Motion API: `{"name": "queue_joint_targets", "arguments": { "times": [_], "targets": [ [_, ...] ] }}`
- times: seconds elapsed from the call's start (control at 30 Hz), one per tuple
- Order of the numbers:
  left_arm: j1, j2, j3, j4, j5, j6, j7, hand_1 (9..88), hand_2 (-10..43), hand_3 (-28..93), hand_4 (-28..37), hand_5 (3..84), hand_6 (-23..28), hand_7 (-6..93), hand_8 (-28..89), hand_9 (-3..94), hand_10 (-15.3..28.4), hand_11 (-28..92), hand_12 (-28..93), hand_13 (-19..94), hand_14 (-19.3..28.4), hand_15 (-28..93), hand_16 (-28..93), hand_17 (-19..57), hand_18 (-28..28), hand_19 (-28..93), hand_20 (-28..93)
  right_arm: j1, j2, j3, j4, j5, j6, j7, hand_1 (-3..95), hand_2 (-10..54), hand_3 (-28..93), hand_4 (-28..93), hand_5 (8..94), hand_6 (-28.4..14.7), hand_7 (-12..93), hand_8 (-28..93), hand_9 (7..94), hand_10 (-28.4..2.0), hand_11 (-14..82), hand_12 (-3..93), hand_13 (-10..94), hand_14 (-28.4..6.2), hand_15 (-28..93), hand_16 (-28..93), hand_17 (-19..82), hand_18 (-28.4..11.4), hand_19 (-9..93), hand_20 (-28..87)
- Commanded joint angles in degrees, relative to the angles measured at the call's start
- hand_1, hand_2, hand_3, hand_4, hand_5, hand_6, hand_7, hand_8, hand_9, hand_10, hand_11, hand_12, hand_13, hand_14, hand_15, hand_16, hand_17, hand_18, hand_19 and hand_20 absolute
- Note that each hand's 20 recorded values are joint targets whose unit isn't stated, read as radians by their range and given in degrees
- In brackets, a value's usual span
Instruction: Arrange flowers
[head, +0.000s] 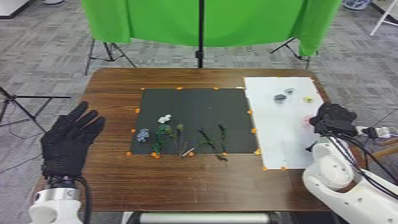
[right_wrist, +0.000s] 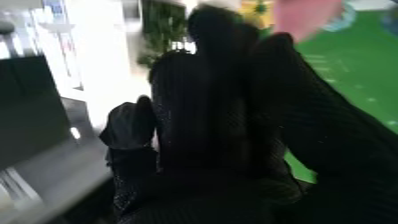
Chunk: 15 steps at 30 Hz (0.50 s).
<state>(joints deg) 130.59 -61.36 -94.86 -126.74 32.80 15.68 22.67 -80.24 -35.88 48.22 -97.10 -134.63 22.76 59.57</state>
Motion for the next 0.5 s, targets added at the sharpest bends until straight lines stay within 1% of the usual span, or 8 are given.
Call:
{"name": "queue_joint_targets", "arguments": {
  "times": [0.03, 0.07, 0.23, 0.33, 0.37, 0.4, 0.43, 0.5],
  "targets": [
    [0.48, -0.33, -0.14, 0.19, 0.14, 0.27, -0.52, 21.7, 9.6, 79, -28.3, 41.4, 11.2, 11.7, -9, 36.2, 20.4, 26, 10, 26, 26.9, 48, -9, -7.7, 25.7, 57, 17, -5.77, -3.32, 13.34, -7.44, 7.71, -18.17, -5.91, 36.3, -9.5, 89, -28, 45.2, -5.4, 19, -13, 53.1, -18.2, 37.3, 14.1, 53, -13.8, 80, 10, 22, -23.7, 91, 47],
    [0.28, -0.48, -0.20, 0.23, 0.31, 0.23, -0.83, 21.7, 9.6, 79, -28.3, 41.4, 11.2, 11.7, -9, 36.2, 20.4, 26, 10, 26, 27.0, 48, -9, -7.6, 25.6, 57, 17, -5.61, -3.75, 13.76, -7.87, 8.26, -19.99, -6.33, 35.8, -9.5, 89, -28, 42.7, -5.2, 19, -13, 50.7, -19.2, 36.2, 13.9, 52, -14.7, 80, 9, 21, -24.0, 90, 48],
    [0.18, -0.68, -0.21, 0.13, 0.34, 0.09, -1.22, 21.8, 9.6, 79, -28.3, 41.4, 11.2, 11.6, -9, 36.2, 20.3, 26, 10, 26, 27.0, 48, -9, -7.7, 25.6, 57, 17, -1.78, -4.78, 9.88, -5.85, 8.34, -26.44, -6.46, 35.5, -9.5, 89, -28, 39.6, -3.6, 18, -13, 47.5, -20.2, 34.0, 13.8, 49, -16.1, 81, 8, 19, -24.4, 88, 49],
    [-0.11, -0.55, -0.15, 0.17, 0.37, -0.02, -1.25, 21.9, 9.6, 79, -28.3, 41.4, 11.2, 11.6, -9, 36.2, 20.3, 26, 10, 26, 27.0, 48, -9, -7.7, 25.7, 57, 17, 1.65, -4.57, 4.67, -2.54, 6.90, -23.55, -4.45, 37.4, -9.5, 86, -28, 43.0, -0.8, 21, -14, 49.9, -19.8, 32.0, 13.8, 50, -15.9, 79, 7, 20, -24.8, 88, 50],
    [-0.27, -0.37, -0.05, 0.19, 0.26, 0.10, -1.14, 21.9, 9.6, 79, -28.3, 41.4, 11.2, 11.6, -9, 36.2, 20.3, 26, 10, 26, 27.0, 48, -9, -7.6, 25.7, 57, 17, 2.14, -4.23, 3.58, -2.01, 6.36, -21.92, -4.36, 39.5, -9.5, 85, -28, 47.6, 0.2, 21, -15, 54.5, -18.3, 31.7, 14.2, 53, -14.4, 78, 8, 22, -24.7, 88, 50],
    [-0.38, -0.33, -0.07, 0.18, 0.31, 0.18, -1.18, 22.0, 9.6, 79, -28.3, 41.4, 11.2, 11.6, -9, 36.2, 20.3, 26, 10, 26, 27.0, 48, -9, -7.7, 25.7, 57, 17, 2.14, -3.94, 3.02, -1.81, 5.82, -20.33, -4.30, 43.1, -9.5, 82, -28, 55.4, 1.7, 22, -15, 61.6, -15.6, 30.5, 15.7, 58, -12.0, 76, 12, 24, -24.4, 89, 49],
    [-0.24, -0.20, -0.06, 0.16, 0.17, 0.26, -0.83, 21.9, 9.6, 79, -28.3, 41.4, 11.2, 11.6, -9, 36.2, 20.3, 26, 10, 26, 27.0, 48, -9, -7.7, 25.7, 57, 17, 2.03, -3.76, 2.62, -1.69, 4.92, -18.61, -4.51, 47.9, -9.5, 76, -28, 64.2, 2.1, 22, -9, 71.3, -12.1, 22.7, 22.5, 62, -9.8, 73, 16, 27, -24.2, 91, 48],
    [0.06, -0.31, -0.37, 0.06, 0.25, 0.12, -0.89, 21.9, 9.6, 79, -28.3, 41.4, 11.2, 11.6, -9, 36.2, 20.3, 26, 10, 26, 27.0, 48, -9, -7.6, 25.6, 57, 17, 2.00, -2.93, 1.42, -1.76, 2.72, -16.02, -4.27, 55.0, -9.5, 69, -28, 81.1, 3.0, 21, 1, 88.5, -7.7, 14.1, 32.5, 73, -6.3, 68, 20, 32, -23.4, 93, 48]
  ]
}}
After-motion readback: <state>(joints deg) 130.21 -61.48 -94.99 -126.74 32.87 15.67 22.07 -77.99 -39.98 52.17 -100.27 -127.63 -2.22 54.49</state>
